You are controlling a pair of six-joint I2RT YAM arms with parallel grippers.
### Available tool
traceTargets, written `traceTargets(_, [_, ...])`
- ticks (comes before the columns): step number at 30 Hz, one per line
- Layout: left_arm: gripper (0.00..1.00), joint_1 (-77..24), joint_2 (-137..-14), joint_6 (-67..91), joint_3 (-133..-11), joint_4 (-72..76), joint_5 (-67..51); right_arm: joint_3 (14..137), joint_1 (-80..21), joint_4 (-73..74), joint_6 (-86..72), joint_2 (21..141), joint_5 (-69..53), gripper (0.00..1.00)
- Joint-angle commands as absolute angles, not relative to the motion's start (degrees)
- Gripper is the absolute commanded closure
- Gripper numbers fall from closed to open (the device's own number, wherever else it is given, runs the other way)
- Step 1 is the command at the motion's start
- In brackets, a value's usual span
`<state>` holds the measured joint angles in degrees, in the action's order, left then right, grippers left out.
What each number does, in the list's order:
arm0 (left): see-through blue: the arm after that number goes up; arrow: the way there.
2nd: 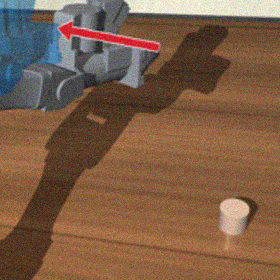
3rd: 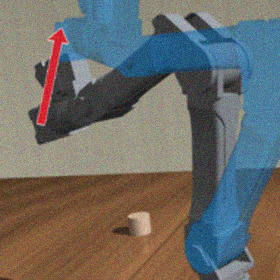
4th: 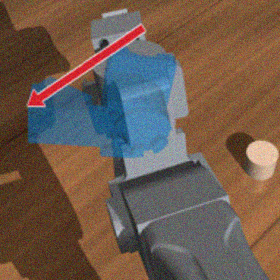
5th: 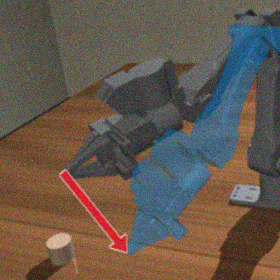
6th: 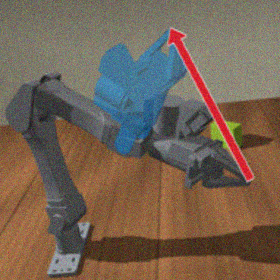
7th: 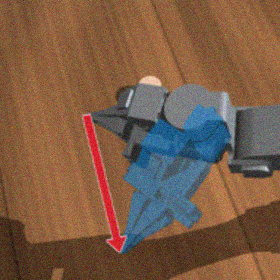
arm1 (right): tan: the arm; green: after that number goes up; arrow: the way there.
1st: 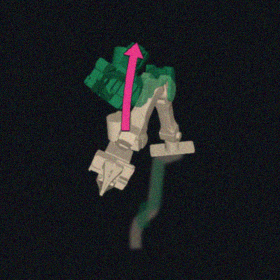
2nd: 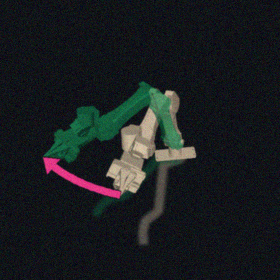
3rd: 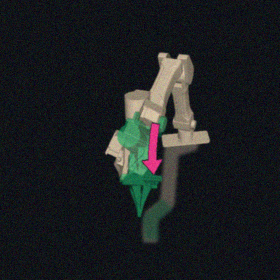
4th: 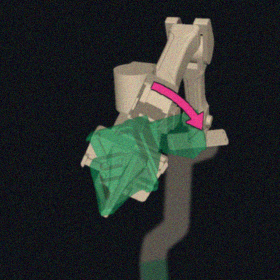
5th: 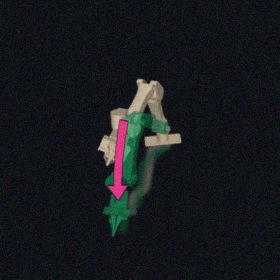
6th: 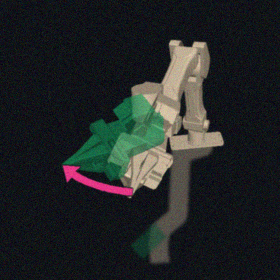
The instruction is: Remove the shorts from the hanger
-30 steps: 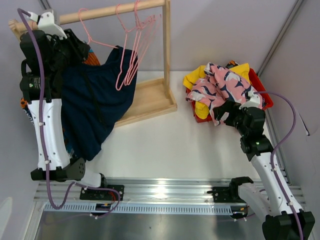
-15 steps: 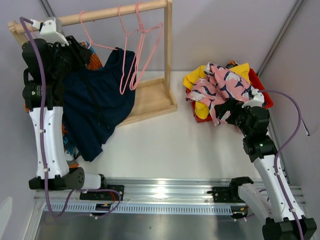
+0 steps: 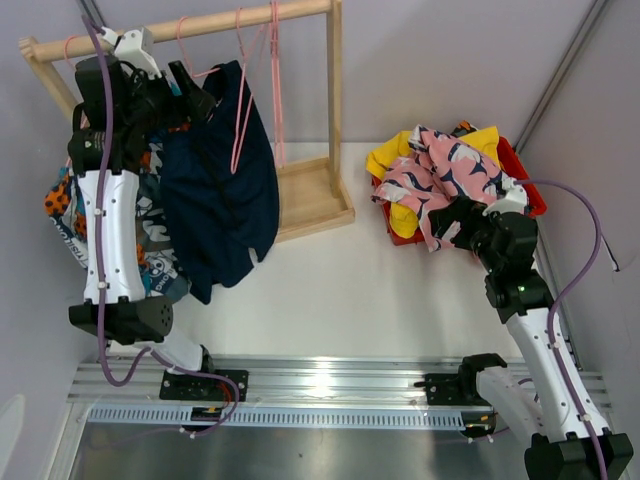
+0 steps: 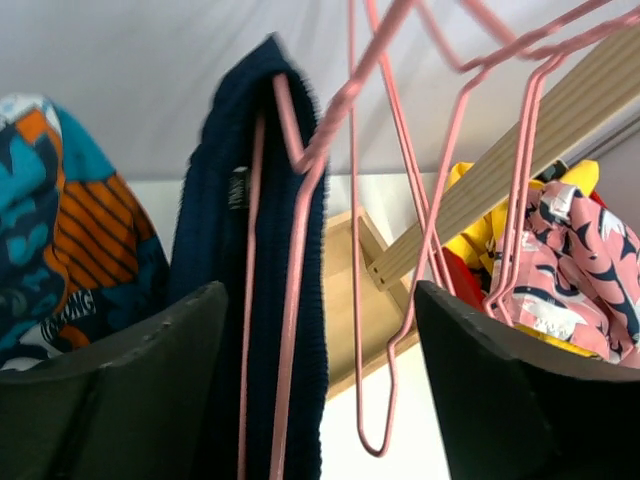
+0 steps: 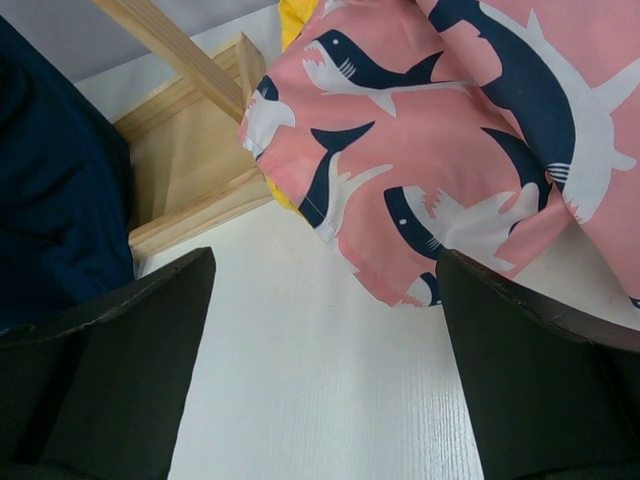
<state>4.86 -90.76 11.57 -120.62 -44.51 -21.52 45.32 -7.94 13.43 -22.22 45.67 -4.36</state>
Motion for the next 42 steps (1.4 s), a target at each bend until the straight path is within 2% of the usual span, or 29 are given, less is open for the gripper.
traceTargets(1, [0.16, 4.7, -91.0, 11.5, -127.0, -43.4, -25.1, 45.0, -8.3, 11.1, -21.4, 45.8, -3.6, 0.01])
traceTargets(2, [0.13, 4.7, -91.5, 11.6, -128.9, -44.1, -25.7, 44.5, -8.3, 10.9, -21.4, 45.8, -3.6, 0.01])
traceTargets(4, [0.15, 4.7, -93.0, 11.8, -131.2, -44.7, -26.5, 44.3, -8.3, 10.6, -21.4, 45.9, -3.5, 0.01])
traceTargets(8, [0.33, 4.7, -93.6, 12.0, -131.8, -45.0, -27.2, 43.9, -8.2, 10.5, -21.4, 46.1, -3.3, 0.0])
traceTargets(18, [0.39, 4.5, -94.5, 10.5, -129.1, -46.5, -24.0, 43.5, -8.2, 10.2, -21.4, 46.2, -3.2, 0.01])
traceTargets(21, [0.44, 3.4, -95.2, 9.7, -128.9, -46.9, -22.9, 43.2, -8.2, 10.0, -21.2, 46.2, -3.0, 0.0])
traceTargets(22, [0.49, 2.9, -95.4, 9.4, -129.0, -46.9, -21.7, 43.2, -8.2, 10.0, -21.2, 46.1, -3.0, 0.0])
traceTargets(23, [0.59, 2.6, -95.8, 9.2, -129.2, -47.5, -21.4, 43.0, -8.2, 9.9, -21.3, 46.1, -3.0, 0.01])
traceTargets(25, [0.7, 1.4, -97.1, 8.6, -129.9, -48.2, -20.3, 42.8, -8.2, 9.9, -21.3, 46.1, -2.9, 0.01])
traceTargets(28, [1.0, 0.6, -98.6, 7.6, -131.8, -50.4, -14.4, 42.5, -8.2, 10.1, -21.0, 46.1, -2.8, 0.0])
traceTargets(32, [1.0, -2.7, -97.7, 6.8, -132.7, -50.3, -7.9, 42.5, -7.8, 10.5, -20.7, 45.8, -2.7, 0.01])
traceTargets(42, [1.0, -3.3, -96.0, 6.9, -143.5, -49.3, -2.6, 42.1, -7.6, 9.1, -21.7, 45.7, -3.6, 0.01])
